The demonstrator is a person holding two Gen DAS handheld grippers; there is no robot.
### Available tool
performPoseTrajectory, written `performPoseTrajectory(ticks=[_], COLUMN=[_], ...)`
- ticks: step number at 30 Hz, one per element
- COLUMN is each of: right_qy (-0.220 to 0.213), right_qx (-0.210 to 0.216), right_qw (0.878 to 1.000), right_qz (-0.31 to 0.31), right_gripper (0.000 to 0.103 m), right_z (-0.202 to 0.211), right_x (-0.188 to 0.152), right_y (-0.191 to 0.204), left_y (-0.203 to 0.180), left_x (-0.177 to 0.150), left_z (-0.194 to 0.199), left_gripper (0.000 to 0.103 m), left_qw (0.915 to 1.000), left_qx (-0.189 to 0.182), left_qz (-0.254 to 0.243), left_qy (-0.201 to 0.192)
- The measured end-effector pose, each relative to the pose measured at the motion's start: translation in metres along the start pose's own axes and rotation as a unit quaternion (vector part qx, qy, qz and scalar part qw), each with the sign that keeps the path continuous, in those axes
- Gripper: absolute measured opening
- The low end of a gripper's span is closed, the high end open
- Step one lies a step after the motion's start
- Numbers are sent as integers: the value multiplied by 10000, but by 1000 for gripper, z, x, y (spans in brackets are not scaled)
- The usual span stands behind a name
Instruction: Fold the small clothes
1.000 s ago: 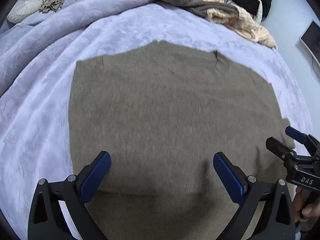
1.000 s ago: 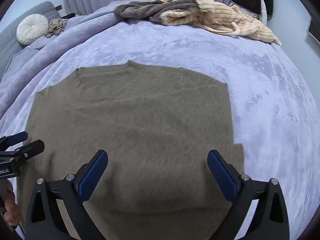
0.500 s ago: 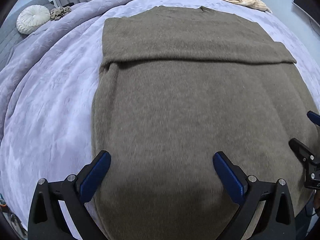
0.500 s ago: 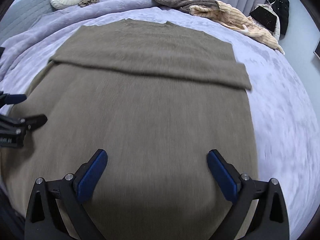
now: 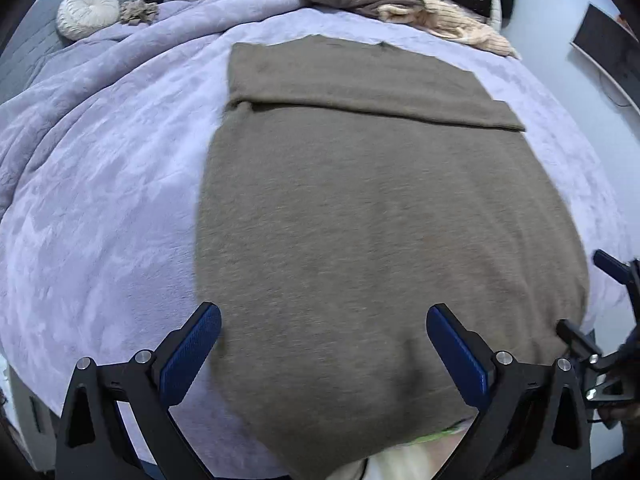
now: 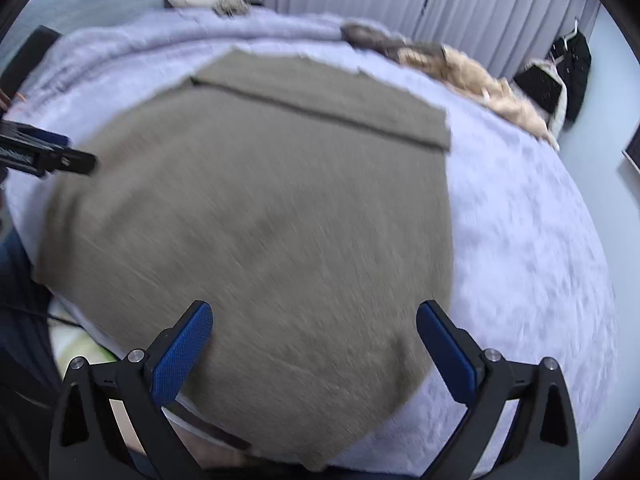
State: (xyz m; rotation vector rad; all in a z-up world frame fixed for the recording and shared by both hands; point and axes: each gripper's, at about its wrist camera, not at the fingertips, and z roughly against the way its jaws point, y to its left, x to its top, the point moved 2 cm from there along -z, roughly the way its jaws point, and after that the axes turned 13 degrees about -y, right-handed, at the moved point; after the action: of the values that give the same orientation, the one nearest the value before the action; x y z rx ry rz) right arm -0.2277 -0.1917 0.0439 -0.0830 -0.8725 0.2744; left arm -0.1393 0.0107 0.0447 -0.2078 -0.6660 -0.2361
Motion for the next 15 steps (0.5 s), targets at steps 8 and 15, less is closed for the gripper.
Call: performPoseTrajectory(ticks=[8,15], right_qy=[465,569], right_qx=[327,-147], right_qw=[9983,9982], right_qz=[163,-104], right_gripper=[102,102], right_z=[-50,-2], right_x=[-5,-37], right_y=[41,8], left_y=[-29,10], left_x=[-34,-56], left_z=[-31,11], left_gripper=[103,103], left_qw=[9961,9978], left_qx=[389,543], left_qz=[-705,159], left_qy=[375,354])
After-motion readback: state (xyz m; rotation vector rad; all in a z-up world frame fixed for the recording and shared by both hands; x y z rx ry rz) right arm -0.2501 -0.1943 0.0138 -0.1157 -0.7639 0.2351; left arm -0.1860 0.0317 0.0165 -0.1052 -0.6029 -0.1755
